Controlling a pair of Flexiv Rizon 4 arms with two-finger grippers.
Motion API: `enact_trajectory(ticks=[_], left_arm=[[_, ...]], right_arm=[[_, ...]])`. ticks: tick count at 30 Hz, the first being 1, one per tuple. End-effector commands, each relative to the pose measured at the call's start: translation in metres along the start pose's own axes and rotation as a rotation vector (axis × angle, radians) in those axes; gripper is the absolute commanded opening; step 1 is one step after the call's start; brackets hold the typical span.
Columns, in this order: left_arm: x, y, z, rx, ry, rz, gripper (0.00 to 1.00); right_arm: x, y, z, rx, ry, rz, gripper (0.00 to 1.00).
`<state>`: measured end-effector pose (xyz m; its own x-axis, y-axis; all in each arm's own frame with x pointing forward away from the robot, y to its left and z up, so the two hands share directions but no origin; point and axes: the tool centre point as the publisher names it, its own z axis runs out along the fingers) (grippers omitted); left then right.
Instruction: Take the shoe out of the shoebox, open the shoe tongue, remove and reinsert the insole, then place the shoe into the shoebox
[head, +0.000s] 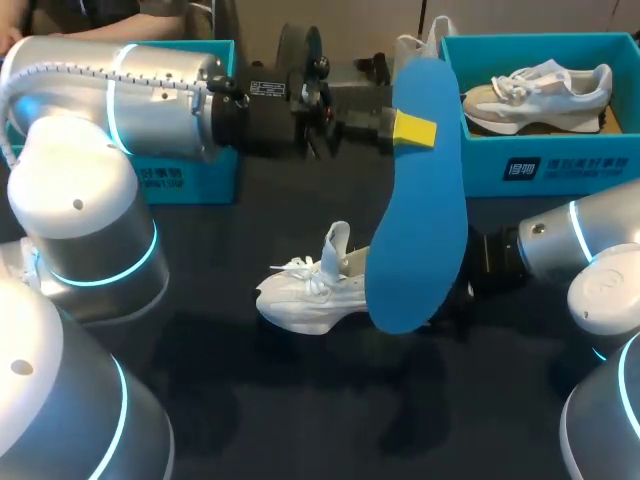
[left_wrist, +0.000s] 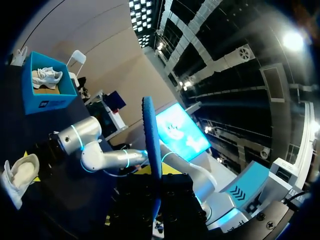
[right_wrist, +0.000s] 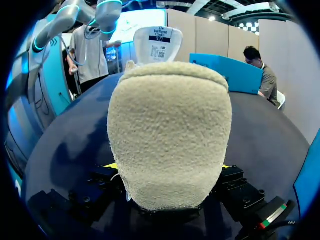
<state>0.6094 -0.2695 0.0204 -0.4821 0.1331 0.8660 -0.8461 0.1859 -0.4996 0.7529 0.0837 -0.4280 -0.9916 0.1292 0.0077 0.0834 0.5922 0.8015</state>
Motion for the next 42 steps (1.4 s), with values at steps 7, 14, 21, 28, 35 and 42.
enact_trajectory(ticks=[7,14,21,28,35,42], left_arm=[[0.0000,0.0008,0.0006,0.001,-0.002,0.000,0.00],[0.0000,0.0008,0.0006,0.001,-0.002,0.000,0.00],[0.0000,0.0008,0.0006,0.001,-0.002,0.000,0.00],[0.0000,0.0008,0.0006,0.001,-0.002,0.000,0.00],[0.0000,0.0008,0.0006,0.001,-0.002,0.000,0.00],[0.0000,0.0008,0.0006,0.001,-0.002,0.000,0.00]], right_arm=[[-0.0014,-0.0022,0.0037,0.006,-0.001,0.001,0.00],[-0.0014,-0.0022,0.0037,0.006,-0.001,0.001,0.00],[-0.0014,-0.0022,0.0037,0.006,-0.001,0.001,1.00],[-0.0014,-0.0022,0.0037,0.006,-0.001,0.001,1.00],[-0.0014,-0.0022,0.0037,0.006,-0.001,0.001,1.00],[-0.0027,-0.0040,-0.0008,0.014,-0.004,0.008,1.00]])
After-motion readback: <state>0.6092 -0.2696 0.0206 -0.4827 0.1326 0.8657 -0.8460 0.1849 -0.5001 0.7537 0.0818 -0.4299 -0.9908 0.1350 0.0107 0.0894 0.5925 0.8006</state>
